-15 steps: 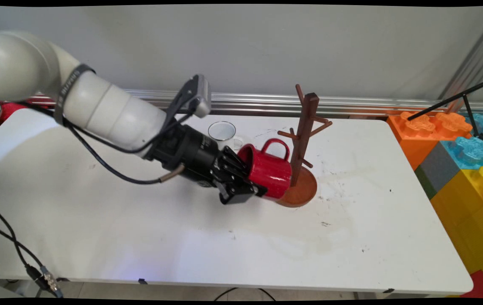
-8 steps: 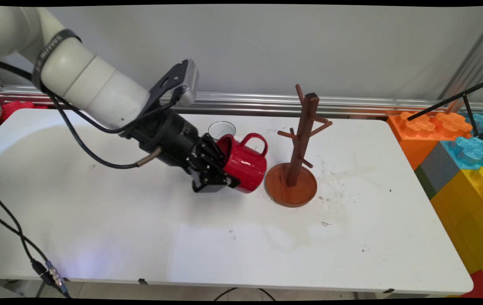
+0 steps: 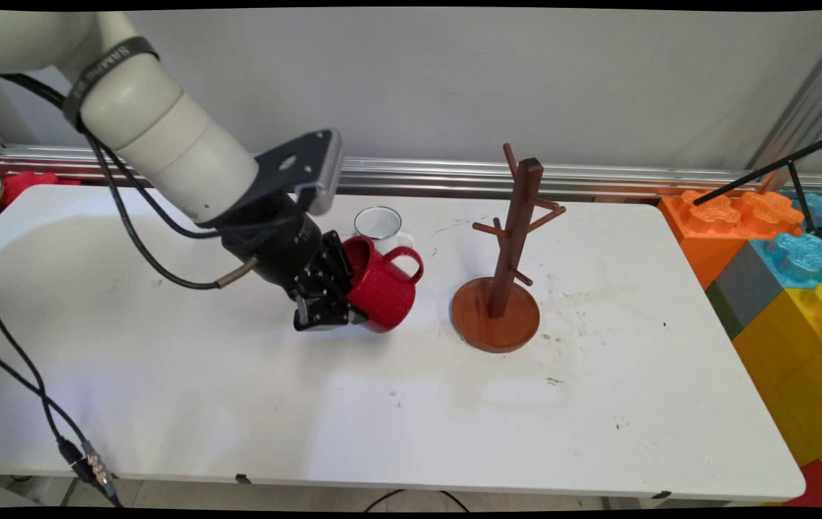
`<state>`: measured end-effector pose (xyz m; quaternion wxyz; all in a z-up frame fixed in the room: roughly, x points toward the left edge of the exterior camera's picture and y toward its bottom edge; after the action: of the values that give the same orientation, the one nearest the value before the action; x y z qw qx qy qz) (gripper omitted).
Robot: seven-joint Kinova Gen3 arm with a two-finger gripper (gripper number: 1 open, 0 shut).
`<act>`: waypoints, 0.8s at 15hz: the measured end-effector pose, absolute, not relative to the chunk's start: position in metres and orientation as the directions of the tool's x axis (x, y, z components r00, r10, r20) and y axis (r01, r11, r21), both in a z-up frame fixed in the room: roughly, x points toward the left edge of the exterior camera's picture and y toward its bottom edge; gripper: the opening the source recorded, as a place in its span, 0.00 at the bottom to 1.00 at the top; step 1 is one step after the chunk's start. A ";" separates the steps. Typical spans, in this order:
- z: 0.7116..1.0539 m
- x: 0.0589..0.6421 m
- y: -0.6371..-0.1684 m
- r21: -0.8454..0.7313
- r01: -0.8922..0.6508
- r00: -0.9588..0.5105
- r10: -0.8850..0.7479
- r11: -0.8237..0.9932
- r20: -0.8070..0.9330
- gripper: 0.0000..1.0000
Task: Place the picked object on the table
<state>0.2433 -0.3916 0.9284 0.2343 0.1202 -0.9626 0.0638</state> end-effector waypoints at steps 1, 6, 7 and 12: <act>0.926 0.240 -0.394 -0.079 -0.254 -0.877 -0.196 0.964 0.438 0.00; 0.908 0.223 -0.402 -0.105 -0.270 -0.920 -0.224 0.957 0.322 0.00; 0.903 0.220 -0.403 -0.107 -0.279 -0.924 -0.236 0.954 0.302 0.00; 0.878 0.197 -0.404 -0.100 -0.335 -0.927 -0.308 0.937 0.213 0.00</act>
<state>0.1971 -0.4041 0.8776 0.0977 0.1641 -0.9793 0.0672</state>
